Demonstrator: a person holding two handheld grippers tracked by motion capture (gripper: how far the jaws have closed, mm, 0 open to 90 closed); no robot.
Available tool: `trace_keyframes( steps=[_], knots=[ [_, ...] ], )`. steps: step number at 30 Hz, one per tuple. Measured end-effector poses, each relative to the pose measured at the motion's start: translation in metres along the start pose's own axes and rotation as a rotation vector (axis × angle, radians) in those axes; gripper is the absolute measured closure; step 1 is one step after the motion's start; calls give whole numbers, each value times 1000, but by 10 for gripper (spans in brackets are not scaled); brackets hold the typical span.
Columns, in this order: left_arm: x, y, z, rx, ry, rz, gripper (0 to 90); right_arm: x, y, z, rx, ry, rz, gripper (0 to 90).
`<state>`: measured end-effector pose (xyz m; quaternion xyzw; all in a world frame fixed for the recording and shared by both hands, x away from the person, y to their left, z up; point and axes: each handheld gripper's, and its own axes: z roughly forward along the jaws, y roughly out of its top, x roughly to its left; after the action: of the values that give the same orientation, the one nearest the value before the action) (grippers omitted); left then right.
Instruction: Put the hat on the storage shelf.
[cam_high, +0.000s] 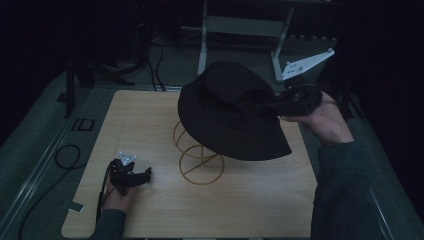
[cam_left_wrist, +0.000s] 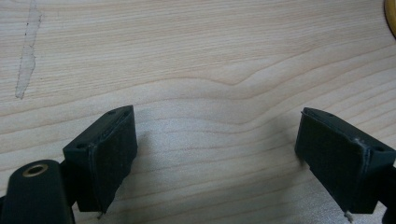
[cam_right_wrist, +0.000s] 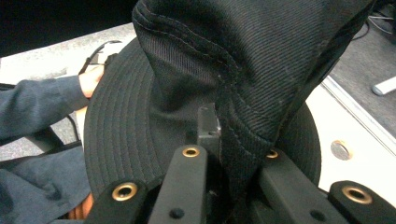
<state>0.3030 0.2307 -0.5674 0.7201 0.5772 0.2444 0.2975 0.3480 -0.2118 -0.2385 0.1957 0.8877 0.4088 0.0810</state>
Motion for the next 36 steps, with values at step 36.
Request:
trace_keyframes(
  steps=[36],
  knots=[
    [0,0,0,-3,-1,1,133,2,-15,98,219,35,23,702]
  ],
)
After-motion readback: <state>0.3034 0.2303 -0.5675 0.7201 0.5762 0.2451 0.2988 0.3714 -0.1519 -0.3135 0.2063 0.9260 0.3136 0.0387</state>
